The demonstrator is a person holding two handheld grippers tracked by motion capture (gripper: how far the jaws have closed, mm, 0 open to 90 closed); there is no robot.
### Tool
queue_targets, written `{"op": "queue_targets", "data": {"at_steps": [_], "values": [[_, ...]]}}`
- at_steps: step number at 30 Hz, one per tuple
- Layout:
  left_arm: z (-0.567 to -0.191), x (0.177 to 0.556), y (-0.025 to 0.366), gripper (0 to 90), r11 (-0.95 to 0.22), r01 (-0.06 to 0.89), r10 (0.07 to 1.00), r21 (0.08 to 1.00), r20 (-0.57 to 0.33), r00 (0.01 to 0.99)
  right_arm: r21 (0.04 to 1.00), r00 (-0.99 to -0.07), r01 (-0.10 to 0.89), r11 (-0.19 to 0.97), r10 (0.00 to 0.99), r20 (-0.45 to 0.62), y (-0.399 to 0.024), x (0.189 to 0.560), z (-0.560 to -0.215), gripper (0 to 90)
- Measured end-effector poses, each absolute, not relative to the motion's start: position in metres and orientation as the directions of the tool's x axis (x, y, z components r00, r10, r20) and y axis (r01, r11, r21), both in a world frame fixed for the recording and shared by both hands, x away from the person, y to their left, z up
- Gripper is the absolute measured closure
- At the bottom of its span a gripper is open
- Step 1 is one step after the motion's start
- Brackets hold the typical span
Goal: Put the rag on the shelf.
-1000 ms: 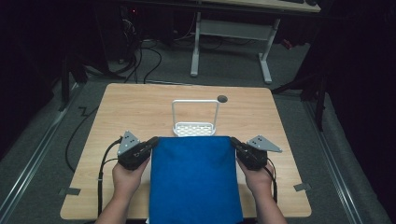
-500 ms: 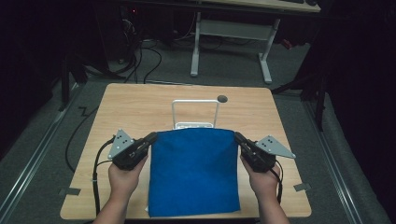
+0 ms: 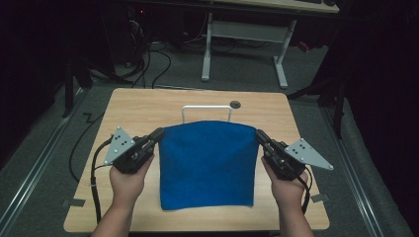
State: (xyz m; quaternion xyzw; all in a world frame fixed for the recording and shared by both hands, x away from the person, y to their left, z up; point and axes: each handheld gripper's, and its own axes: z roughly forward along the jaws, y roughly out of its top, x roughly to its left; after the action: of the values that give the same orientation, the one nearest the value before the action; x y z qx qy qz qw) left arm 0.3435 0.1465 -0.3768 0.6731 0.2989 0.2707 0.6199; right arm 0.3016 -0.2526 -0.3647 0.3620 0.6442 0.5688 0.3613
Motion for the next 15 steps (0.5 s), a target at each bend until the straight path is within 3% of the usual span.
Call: {"op": "queue_targets", "data": {"at_steps": [15], "values": [[-0.327,0.375,0.143,88.3,-0.089,0.009,0.740,0.996,0.060,0.670,0.993,-0.457,0.011,0.118,0.884,-0.100,-0.250,0.324,-0.326,88.7]]}}
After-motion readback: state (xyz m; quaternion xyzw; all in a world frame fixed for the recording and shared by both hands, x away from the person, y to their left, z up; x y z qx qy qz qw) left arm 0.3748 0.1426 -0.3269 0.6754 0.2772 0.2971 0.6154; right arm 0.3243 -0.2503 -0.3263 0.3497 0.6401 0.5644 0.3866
